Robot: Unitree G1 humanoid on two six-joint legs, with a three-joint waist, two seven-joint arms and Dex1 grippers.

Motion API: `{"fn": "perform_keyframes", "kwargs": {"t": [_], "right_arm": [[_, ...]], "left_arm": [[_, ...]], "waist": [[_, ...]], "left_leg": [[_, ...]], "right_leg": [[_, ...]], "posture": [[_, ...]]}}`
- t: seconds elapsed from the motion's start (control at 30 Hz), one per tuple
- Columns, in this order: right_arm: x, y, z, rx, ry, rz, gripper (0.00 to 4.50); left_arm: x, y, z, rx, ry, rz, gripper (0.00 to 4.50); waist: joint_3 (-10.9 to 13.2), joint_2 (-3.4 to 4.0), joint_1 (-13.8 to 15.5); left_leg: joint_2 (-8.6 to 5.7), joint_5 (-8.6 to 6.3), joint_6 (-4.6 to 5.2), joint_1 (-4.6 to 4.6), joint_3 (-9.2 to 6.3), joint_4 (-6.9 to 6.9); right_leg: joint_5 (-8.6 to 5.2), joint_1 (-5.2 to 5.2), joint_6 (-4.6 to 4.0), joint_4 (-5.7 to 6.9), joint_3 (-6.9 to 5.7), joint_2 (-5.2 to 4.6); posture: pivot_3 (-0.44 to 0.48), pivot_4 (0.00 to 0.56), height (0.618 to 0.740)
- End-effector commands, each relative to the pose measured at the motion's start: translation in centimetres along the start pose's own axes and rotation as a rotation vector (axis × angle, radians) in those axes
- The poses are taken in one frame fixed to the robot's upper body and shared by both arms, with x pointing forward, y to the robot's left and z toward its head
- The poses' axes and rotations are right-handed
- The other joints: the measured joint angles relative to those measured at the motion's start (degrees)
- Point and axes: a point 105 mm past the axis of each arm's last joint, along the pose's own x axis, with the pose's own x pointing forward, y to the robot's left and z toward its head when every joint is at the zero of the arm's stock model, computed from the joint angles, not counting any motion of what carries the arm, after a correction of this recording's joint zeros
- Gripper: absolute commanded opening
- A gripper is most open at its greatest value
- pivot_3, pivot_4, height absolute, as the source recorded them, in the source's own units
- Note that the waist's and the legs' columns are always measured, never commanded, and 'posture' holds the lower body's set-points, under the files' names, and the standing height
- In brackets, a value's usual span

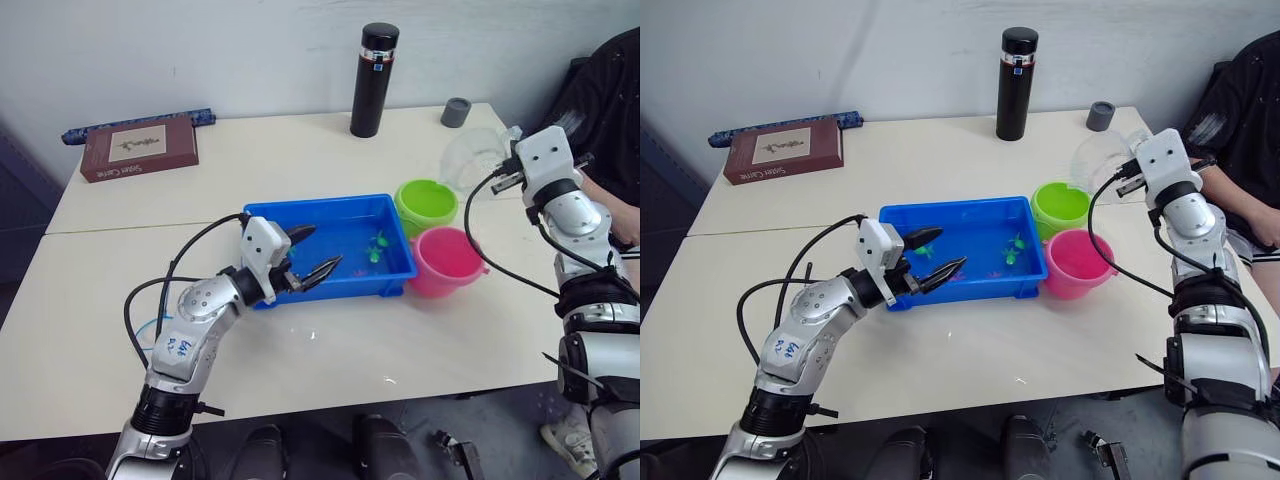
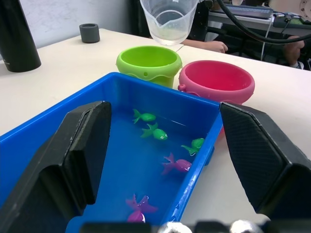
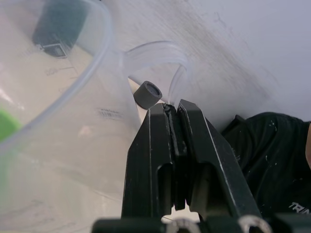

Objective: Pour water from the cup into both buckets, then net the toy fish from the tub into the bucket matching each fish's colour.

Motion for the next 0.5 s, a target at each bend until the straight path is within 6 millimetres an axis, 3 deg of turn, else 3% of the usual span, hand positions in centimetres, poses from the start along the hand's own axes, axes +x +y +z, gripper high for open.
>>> {"fn": "perform_keyframes", "kwargs": {"t": [0.03,0.5], "right_arm": [[0.3,-2.1,2.0,-0.115,-0.077,-0.059,0.06],[0.8,-2.0,3.8,-0.369,-0.152,-0.077,0.06]], "left_arm": [[-0.2,-0.2,1.1,0.030,-0.037,0.006,3.82],[-0.2,-0.4,1.1,0.026,-0.040,0.009,3.82]], "waist": [[0.0,0.00,0.0],[0.0,0.00,-0.1]], "left_leg": [[0.00,0.00,0.00,0.00,0.00,0.00],[-0.01,0.08,-0.14,0.00,0.04,-0.01]], "right_leg": [[0.00,0.00,0.00,0.00,0.00,0.00],[0.00,-0.03,0.00,0.00,0.03,-0.02]], "posture": [[0.000,0.150,0.740],[0.000,0.150,0.740]]}}
